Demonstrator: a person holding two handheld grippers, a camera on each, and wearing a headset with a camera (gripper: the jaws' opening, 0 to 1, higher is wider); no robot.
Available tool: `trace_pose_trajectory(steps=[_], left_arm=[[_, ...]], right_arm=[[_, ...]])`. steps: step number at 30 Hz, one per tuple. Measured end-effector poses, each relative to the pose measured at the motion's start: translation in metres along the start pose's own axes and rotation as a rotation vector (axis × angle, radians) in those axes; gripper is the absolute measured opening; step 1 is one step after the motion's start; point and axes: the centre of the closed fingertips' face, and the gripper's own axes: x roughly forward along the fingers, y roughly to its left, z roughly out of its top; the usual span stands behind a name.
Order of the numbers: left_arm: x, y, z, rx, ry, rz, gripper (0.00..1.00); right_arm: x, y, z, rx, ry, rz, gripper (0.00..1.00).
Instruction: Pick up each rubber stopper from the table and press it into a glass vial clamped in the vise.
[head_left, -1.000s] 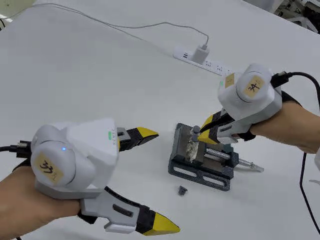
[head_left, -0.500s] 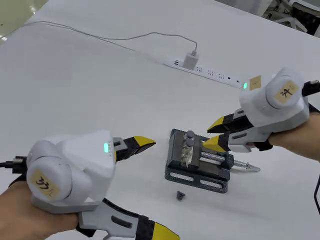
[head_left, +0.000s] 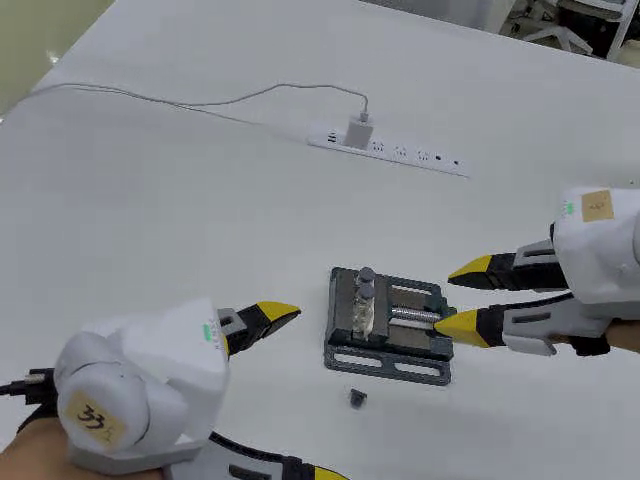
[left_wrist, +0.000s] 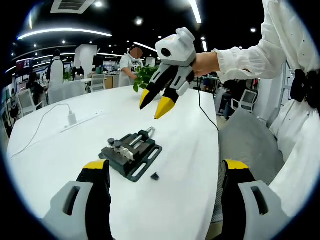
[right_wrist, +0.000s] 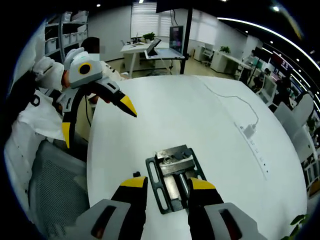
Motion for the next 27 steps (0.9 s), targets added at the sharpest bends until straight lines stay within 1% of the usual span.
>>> trace_pose_trajectory(steps=[2,4,7,8,10,11,13,14,16,17,19,20,21,22,23,24,25,27], left_arm=[[0.002,0.001,-0.001,-0.007,0.008,0.014,0.91],[0.004,0.001,0.0,-0.021,0.006,0.026,0.9],[0.008,0.004,-0.002,-0.035,0.02,0.052,0.88],[0.008,0.006,-0.005,-0.05,0.042,0.068,0.87],[0.012,0.007,-0.005,-0.065,0.041,0.076,0.84],[0.013,0.009,-0.007,-0.089,0.052,0.097,0.83],[0.016,0.008,-0.01,-0.118,0.064,0.1,0.8],[0.018,0.01,-0.013,-0.143,0.077,0.117,0.77],[0.021,0.012,-0.015,-0.176,0.075,0.137,0.73],[0.022,0.013,-0.017,-0.192,0.084,0.151,0.71],[0.026,0.013,-0.019,-0.202,0.094,0.161,0.69],[0.026,0.013,-0.023,-0.222,0.113,0.17,0.68],[0.028,0.013,-0.024,-0.239,0.119,0.175,0.66],[0.031,0.012,-0.024,-0.254,0.115,0.169,0.65],[0.033,0.011,-0.027,-0.266,0.124,0.173,0.64],[0.034,0.012,-0.032,-0.277,0.15,0.187,0.63],[0.037,0.011,-0.032,-0.273,0.148,0.184,0.62],[0.04,0.012,-0.037,-0.287,0.174,0.199,0.59]], right_arm=[[-0.006,0.004,-0.004,0.009,-0.019,-0.01,0.3],[-0.012,0.007,-0.008,0.017,-0.035,-0.016,0.31],[-0.018,0.014,-0.015,0.025,-0.056,-0.017,0.36],[-0.02,0.016,-0.017,0.026,-0.062,-0.017,0.37],[-0.023,0.02,-0.022,0.031,-0.071,-0.017,0.39],[-0.025,0.022,-0.025,0.037,-0.079,-0.021,0.39],[-0.027,0.024,-0.029,0.045,-0.084,-0.024,0.39],[-0.029,0.024,-0.031,0.051,-0.088,-0.029,0.39],[-0.031,0.026,-0.035,0.064,-0.099,-0.036,0.39],[-0.032,0.027,-0.036,0.068,-0.104,-0.037,0.39],[-0.035,0.03,-0.04,0.072,-0.108,-0.04,0.39],[-0.035,0.031,-0.041,0.073,-0.109,-0.041,0.39],[-0.036,0.032,-0.043,0.074,-0.111,-0.041,0.4],[-0.037,0.034,-0.045,0.077,-0.116,-0.041,0.4],[-0.038,0.035,-0.046,0.079,-0.12,-0.041,0.4],[-0.039,0.036,-0.047,0.083,-0.125,-0.04,0.4],[-0.04,0.037,-0.049,0.084,-0.129,-0.04,0.4],[-0.04,0.04,-0.051,0.084,-0.14,-0.038,0.4]])
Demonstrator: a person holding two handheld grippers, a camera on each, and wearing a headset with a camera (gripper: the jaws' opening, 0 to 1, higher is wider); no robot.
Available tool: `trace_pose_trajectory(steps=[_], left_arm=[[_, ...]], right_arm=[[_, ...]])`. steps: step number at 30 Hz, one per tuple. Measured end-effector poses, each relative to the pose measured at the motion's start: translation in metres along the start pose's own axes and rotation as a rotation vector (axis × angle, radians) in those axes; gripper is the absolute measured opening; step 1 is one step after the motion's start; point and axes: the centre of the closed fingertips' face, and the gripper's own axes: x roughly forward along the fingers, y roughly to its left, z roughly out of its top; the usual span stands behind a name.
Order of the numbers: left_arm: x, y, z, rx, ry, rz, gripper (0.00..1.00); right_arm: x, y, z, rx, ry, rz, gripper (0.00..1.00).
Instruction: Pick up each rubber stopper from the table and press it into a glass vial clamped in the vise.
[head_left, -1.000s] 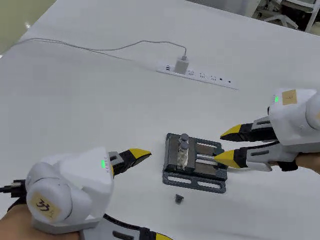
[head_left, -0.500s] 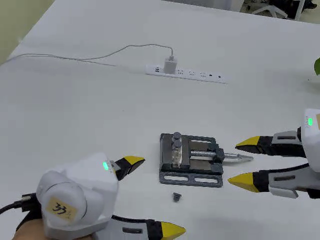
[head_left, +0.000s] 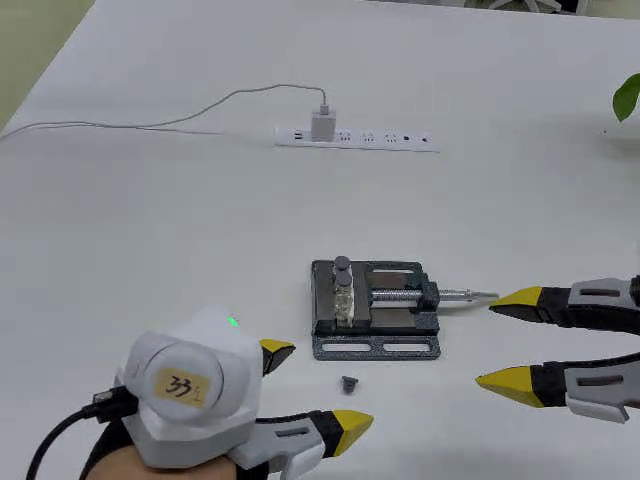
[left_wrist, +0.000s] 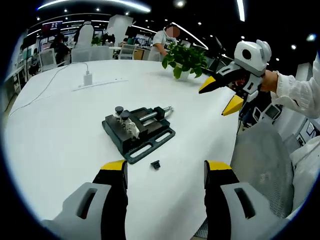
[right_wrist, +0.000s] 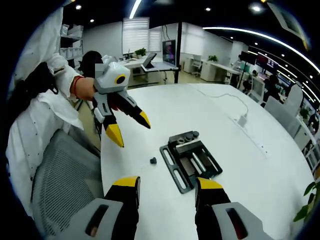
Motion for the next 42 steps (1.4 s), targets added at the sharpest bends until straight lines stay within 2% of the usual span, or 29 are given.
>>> trace_pose_trajectory(steps=[5,9,24,30,32,42], left_arm=[[0.011,-0.001,-0.006,-0.024,0.034,0.024,0.53],[0.017,0.0,-0.013,-0.083,0.062,0.051,0.47],[0.036,0.006,-0.033,-0.177,0.155,0.101,0.33],[0.046,0.009,-0.036,-0.214,0.18,0.118,0.29],[0.049,0.01,-0.04,-0.227,0.202,0.124,0.25],[0.056,0.016,-0.046,-0.268,0.227,0.15,0.19]], right_arm=[[-0.003,0.008,-0.006,-0.011,-0.016,0.009,0.42],[-0.007,0.013,-0.008,-0.013,-0.042,0.017,0.45],[-0.017,0.019,-0.033,-0.008,-0.078,0.045,0.59],[-0.022,0.016,-0.046,0.003,-0.077,0.041,0.6],[-0.024,0.016,-0.049,0.005,-0.08,0.039,0.59],[-0.029,0.012,-0.058,0.022,-0.083,0.019,0.57]])
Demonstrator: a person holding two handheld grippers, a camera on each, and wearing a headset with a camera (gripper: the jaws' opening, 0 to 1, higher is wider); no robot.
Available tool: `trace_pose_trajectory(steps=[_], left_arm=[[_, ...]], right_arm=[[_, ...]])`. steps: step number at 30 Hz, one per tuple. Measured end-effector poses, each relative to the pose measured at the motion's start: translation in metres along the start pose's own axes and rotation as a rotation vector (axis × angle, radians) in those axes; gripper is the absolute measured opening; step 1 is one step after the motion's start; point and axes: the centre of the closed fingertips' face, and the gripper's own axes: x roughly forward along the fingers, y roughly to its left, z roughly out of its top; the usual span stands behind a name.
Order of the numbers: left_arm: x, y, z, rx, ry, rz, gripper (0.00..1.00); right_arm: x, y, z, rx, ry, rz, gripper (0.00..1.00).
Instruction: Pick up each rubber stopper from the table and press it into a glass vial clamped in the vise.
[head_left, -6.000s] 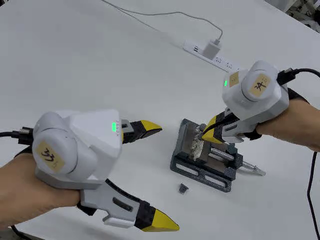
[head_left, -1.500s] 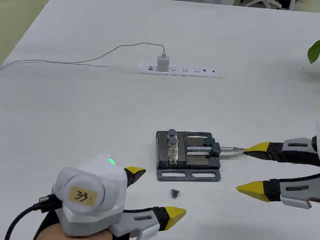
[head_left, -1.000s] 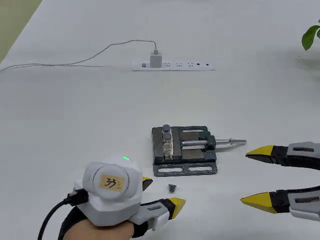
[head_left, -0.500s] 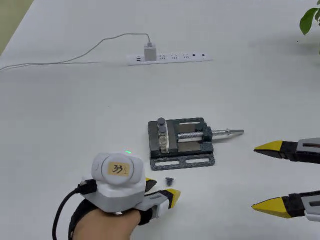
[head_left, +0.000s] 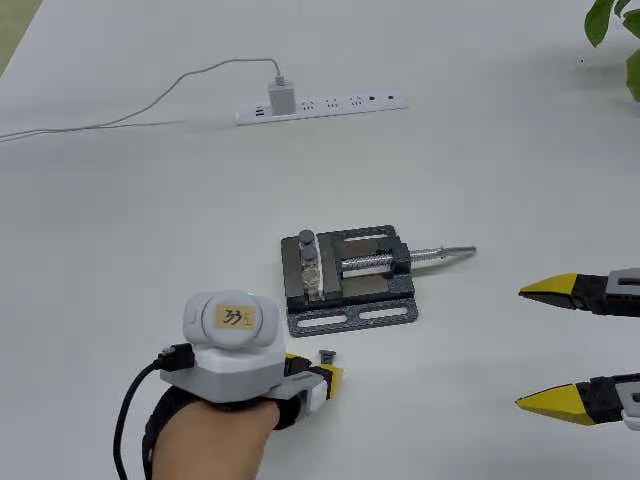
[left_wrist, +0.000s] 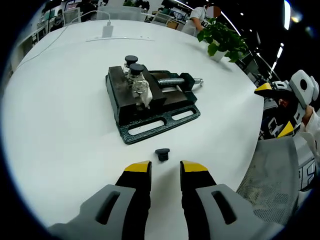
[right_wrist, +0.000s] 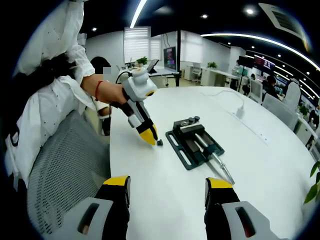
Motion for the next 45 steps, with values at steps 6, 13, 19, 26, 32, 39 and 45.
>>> trace_pose_trajectory(steps=[6,13,19,26,32,39,45], left_arm=[[0.0038,-0.0009,0.0025,-0.002,-0.002,0.001,0.16],[0.0063,-0.0005,0.0037,0.008,-0.004,0.009,0.11],[0.0065,0.0007,0.0033,0.014,-0.006,0.014,0.07],[0.007,0.0012,0.0044,0.017,-0.009,0.016,0.06],[0.0075,-0.0001,0.0036,0.038,-0.006,0.018,0.05],[0.0088,-0.0026,0.0017,0.114,0.009,0.022,0.04],[0.009,-0.0032,0.0022,0.153,0.014,0.02,0.04]], right_arm=[[-0.0005,0.002,-0.0034,0.013,-0.003,-0.001,0.57],[-0.0019,0.0022,-0.0055,0.021,-0.005,-0.004,0.56],[-0.0023,0.0009,-0.0051,0.022,-0.008,-0.01,0.55],[-0.0031,0.0008,-0.0057,0.025,-0.008,-0.009,0.54],[-0.0057,-0.0005,-0.0062,0.026,-0.007,-0.014,0.54],[-0.0063,-0.0011,-0.0056,0.029,-0.01,-0.016,0.54],[-0.0061,-0.0009,-0.0049,0.027,-0.01,-0.018,0.53]])
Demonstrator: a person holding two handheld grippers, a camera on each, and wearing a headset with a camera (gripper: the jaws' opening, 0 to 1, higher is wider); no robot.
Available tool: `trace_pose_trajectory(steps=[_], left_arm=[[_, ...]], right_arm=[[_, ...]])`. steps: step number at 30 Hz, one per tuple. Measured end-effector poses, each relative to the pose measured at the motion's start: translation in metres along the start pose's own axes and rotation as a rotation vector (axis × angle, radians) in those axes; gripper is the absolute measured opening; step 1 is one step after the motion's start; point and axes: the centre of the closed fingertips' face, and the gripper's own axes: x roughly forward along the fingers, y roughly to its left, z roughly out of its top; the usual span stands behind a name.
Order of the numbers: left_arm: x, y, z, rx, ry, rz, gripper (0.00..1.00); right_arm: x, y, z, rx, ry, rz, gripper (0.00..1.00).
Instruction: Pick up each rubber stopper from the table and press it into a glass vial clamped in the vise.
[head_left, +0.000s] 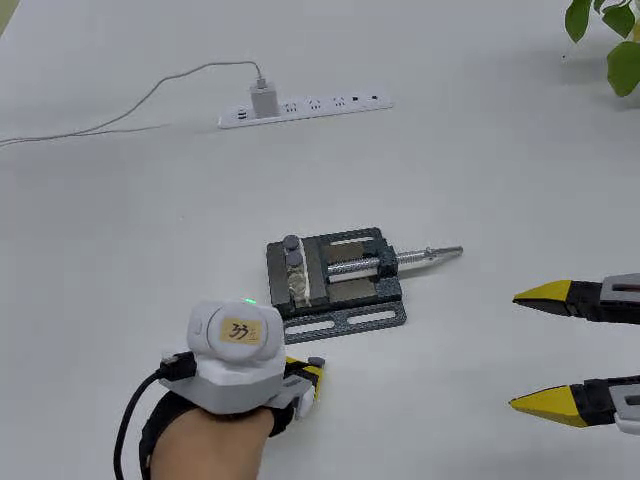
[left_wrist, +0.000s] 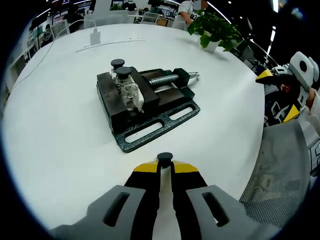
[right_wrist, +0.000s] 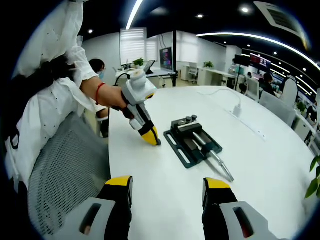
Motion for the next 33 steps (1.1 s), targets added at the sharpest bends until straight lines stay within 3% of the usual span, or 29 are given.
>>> trace_pose_trajectory(steps=[9,14,16,22,24,26,31,33], left_arm=[[-0.002,-0.004,-0.001,0.066,0.019,-0.022,0.03],[-0.01,-0.017,0.003,0.161,0.017,-0.075,0.03],[-0.017,-0.024,0.01,0.195,0.004,-0.1,0.03],[-0.045,-0.043,0.037,0.392,-0.046,-0.143,0.03],[-0.053,-0.048,0.045,0.419,-0.061,-0.158,0.03],[-0.065,-0.057,0.055,0.492,-0.083,-0.187,0.03],[-0.094,-0.068,0.077,0.556,-0.12,-0.217,0.03],[-0.103,-0.072,0.084,0.621,-0.125,-0.223,0.03]], right_arm=[[0.002,0.002,0.004,-0.002,-0.003,0.006,0.53],[0.003,0.004,0.015,0.001,-0.016,0.021,0.51],[0.003,0.005,0.022,-0.002,-0.031,0.028,0.5],[0.003,0.007,0.055,-0.011,-0.092,0.052,0.47],[0.003,0.007,0.064,-0.02,-0.106,0.059,0.46],[0.002,0.009,0.076,-0.028,-0.125,0.073,0.45],[0.002,0.017,0.103,-0.069,-0.147,0.118,0.4],[0.001,0.02,0.114,-0.084,-0.158,0.136,0.38]])
